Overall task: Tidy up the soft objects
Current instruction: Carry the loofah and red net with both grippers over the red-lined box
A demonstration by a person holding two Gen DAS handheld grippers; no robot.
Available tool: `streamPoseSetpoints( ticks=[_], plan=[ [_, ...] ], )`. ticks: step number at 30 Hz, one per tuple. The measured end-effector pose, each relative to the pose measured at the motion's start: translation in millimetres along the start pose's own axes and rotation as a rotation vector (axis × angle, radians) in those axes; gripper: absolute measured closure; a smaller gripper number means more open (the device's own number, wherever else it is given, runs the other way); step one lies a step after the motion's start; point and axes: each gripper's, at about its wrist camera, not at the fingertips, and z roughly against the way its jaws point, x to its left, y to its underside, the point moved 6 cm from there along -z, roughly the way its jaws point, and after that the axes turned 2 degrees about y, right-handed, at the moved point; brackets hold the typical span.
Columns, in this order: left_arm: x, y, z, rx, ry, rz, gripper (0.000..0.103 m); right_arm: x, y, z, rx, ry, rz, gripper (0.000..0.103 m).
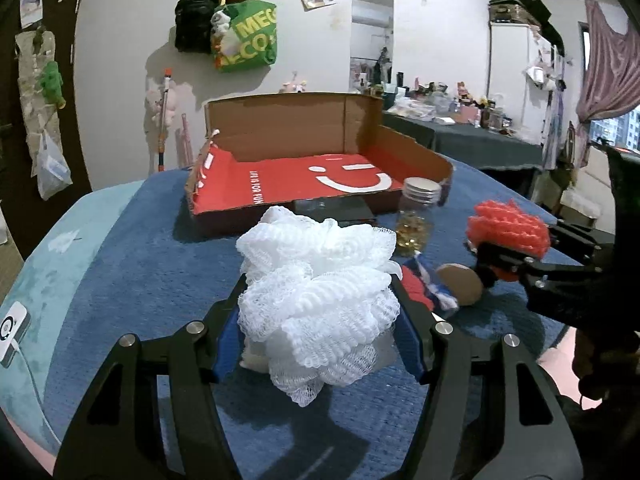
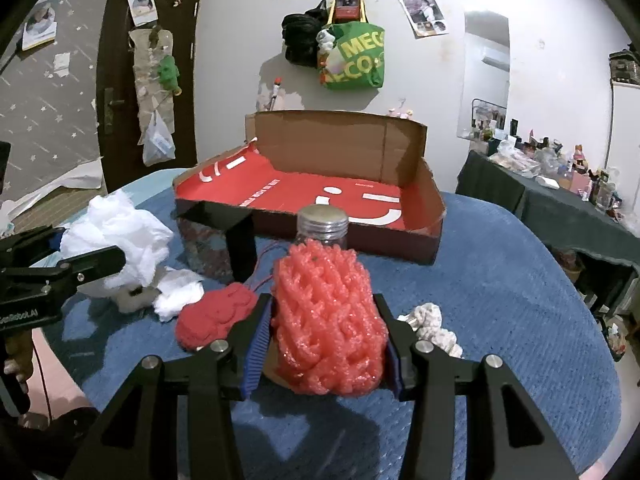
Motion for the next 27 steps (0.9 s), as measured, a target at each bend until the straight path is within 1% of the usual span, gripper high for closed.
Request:
streamPoseSetpoints(
  ticks=[8, 13, 17, 21, 25, 27],
  plan=[
    [-8, 1, 1, 0.004, 0.027, -0.006, 0.041, 3, 6, 3, 0.006, -0.001, 0.003, 0.052],
    [-11, -12, 5, -0.023, 0.04, -0.026, 0.041, 4, 3, 5, -0.004, -0.009, 0.002, 0.052],
    [-10, -32, 6, -0.051, 0.046, -0.036, 0.041, 4, -10, 6, -0.026, -0.019, 0.003, 0.052],
    [-4, -61, 0, -0.068, 0.064, -0.042, 0.041, -1, -32, 3, -0.052, -0.035, -0.006, 0.052],
    [4, -93, -20, -0.059, 0.093, -0.056, 0.041, -9, -61, -6, -0.073, -0.047, -0.008, 0.052],
    [8, -107, -36, -0.041, 0.086, -0.08, 0.041, -14, -75, -14, -0.078, -0.053, -0.01, 0.052]
  ],
)
